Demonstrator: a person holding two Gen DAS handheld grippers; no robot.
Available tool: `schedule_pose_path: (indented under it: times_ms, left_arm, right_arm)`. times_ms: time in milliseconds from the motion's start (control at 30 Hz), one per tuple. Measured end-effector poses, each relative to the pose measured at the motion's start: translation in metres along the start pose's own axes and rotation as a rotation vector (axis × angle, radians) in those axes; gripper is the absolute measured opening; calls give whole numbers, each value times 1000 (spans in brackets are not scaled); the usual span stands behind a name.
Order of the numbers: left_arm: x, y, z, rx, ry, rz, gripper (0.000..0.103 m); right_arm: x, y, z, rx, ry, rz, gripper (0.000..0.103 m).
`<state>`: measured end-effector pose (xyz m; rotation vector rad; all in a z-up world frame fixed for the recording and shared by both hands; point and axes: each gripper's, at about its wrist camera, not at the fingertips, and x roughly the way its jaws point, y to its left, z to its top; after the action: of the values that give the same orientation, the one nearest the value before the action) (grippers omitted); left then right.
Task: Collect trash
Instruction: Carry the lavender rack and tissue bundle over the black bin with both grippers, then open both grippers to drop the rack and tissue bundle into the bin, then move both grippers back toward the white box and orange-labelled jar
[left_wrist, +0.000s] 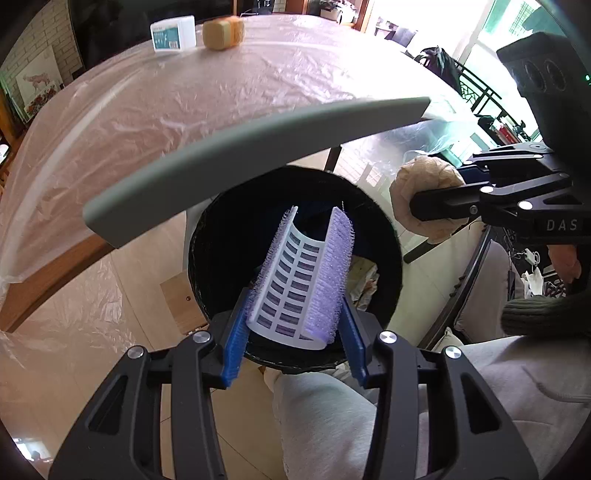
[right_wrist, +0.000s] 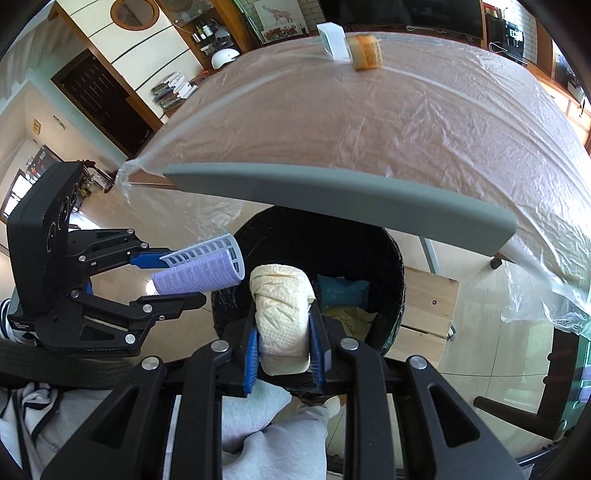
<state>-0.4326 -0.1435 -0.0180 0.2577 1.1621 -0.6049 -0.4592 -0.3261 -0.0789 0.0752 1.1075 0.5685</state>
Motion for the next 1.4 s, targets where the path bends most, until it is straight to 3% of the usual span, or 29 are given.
schedule_pose_path:
  times_ms: [433,833,867,900,933,1133,1200,1233,1300,1400]
  left_arm:
    - [30,7,1,2,54,40,46]
    - [45,14,10,-12,61,46,49]
    - [43,16,11,-27,53,26,52]
    - [41,18,11,-39,51,5,62]
    - [36,20,12,-55,44,-20,73]
    - [-20,24,19,-53,-61,-22,76]
    - [-44,30,28,-57,-126,-22,82]
    - [-58,34,36,-58,-169,-4,91]
    - [-76,45,54,-62,-243,58,98]
    - [-85,71,91,-88,-308,119,100]
  right_arm:
    - [40,-6,4,8,45,-57,23]
    - [48,-16,-1,28,60,-85,27]
    - [46,-17,-2,30,60,-81,40]
    - [42,-18,-2,35,48,-84,62]
    - [36,-18,-3,42,33,-83,70]
    - [-26,-18,2,44,-92,-65,77]
    - [-46,-16,11,21,-152,-93,87]
    - [-55,-16,18,10,-187,-113,90]
    - [-63,-14,38,0,-248,-150,97]
    - [-56,-18,75,1,-297,-198,98]
